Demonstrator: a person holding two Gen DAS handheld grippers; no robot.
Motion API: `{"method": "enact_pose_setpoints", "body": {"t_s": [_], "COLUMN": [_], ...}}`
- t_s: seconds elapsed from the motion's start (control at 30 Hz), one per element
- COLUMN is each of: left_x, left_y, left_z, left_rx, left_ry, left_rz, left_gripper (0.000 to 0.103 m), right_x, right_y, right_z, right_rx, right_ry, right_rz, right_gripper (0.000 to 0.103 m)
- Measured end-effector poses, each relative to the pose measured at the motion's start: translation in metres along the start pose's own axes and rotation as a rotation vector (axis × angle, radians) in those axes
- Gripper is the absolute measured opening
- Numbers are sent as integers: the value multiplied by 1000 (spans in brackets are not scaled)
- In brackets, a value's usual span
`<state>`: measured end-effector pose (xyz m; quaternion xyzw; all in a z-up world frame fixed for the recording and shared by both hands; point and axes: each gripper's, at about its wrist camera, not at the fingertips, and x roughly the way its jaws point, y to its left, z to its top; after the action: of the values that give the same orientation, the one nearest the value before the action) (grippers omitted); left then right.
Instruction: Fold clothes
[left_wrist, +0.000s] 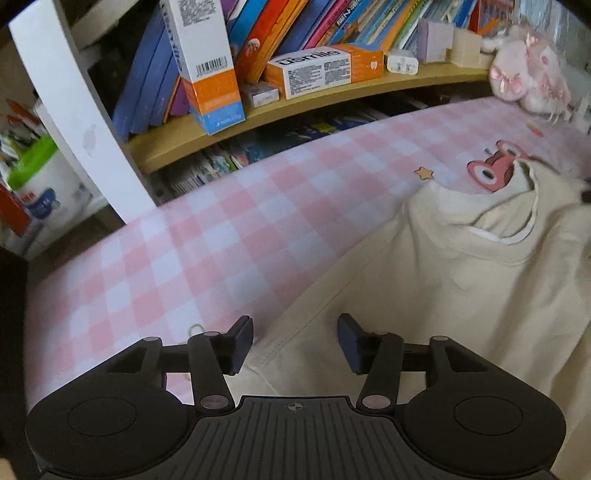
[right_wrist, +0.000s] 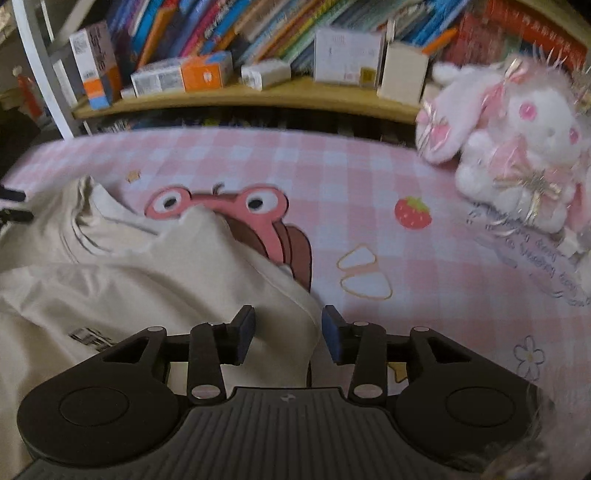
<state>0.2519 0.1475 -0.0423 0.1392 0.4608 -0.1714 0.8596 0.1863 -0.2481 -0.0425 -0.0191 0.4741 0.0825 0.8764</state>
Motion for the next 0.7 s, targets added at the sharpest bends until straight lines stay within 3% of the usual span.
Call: {"method": "enact_pose_setpoints", "body": {"t_s": [0.07, 0.13, 0.17, 0.27, 0.33, 0.43, 0.47, 0.5, 0.57, 0.6, 0.7], "left_x": [-1, -1, -1, -30, -70, -114, -119, -117, -113, -109, -104], "left_y": [3, 2, 2, -8, -23, -48, -55, -60, -69, -72, -75], "left_z": [-3, -3, -3, -7, -18, -48, -59, -71, -93, -99, -109], "left_rx": [-23, -18, -15, 22, 60, 142, 166, 175, 192, 188, 185], "left_ry": [-13, -14, -15, -143, -278, -326, -310, -277, -212, -188, -155], "left_rz": [-65, -72, -75, 16, 66, 58, 47, 43, 36, 43, 65], "left_gripper": [19, 1, 1, 1, 1, 1, 1, 1, 2, 2, 10], "right_x": [5, 5, 3, -10, -38, -90, -105, -118, -128, -127, -113], "right_y": [-1, 1, 2, 6, 12, 28, 35, 43, 62, 74, 90], "right_z": [-2, -2, -2, -1, -2, -19, -29, -40, -65, -79, -104], "right_rx": [7, 14, 13, 9, 0, -67, -110, -157, -270, -358, -462], "right_ry": [10, 9, -5, -72, -177, -316, -324, -325, -228, -175, -77], "right_rz": [13, 25, 16, -22, -14, 60, 101, 144, 229, 226, 174], "right_gripper": [21, 5, 5, 4, 4, 4, 4, 4, 4, 4, 5]}}
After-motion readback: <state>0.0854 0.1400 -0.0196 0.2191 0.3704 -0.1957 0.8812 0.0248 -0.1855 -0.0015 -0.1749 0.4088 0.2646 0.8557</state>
